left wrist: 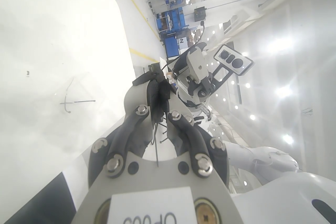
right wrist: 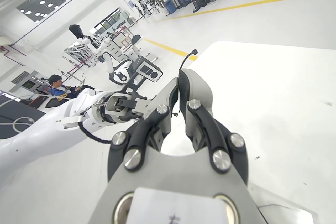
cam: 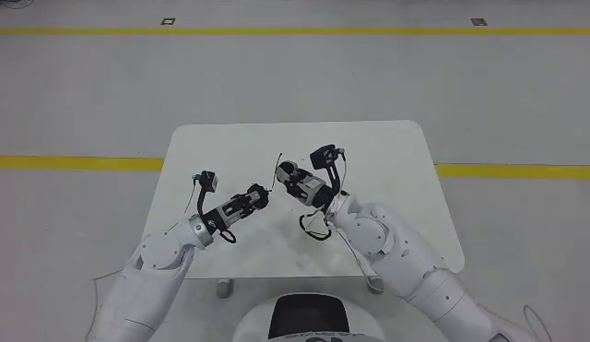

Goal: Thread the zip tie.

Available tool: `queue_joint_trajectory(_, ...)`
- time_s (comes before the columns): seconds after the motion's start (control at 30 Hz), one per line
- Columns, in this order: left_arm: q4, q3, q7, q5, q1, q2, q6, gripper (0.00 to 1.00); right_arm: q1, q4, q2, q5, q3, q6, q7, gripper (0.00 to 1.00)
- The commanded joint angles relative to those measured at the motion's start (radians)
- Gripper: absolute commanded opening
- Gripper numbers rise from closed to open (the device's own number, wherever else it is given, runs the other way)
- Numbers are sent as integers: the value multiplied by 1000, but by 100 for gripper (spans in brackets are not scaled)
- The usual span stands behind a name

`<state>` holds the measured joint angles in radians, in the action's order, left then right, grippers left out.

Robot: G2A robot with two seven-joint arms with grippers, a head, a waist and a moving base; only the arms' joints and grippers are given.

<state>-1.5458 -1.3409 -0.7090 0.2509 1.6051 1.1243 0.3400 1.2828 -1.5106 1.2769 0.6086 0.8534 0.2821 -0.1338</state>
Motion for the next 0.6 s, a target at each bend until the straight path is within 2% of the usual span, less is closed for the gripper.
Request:
queue_joint_trajectory(0.0,0,0,0,0,0,0,0,0,2,-2,1,7,0,0,1,0)
queue_joint_trajectory(0.57,0,0,0,0,0,0,0,0,29,-28,5,45,20,3,16,0)
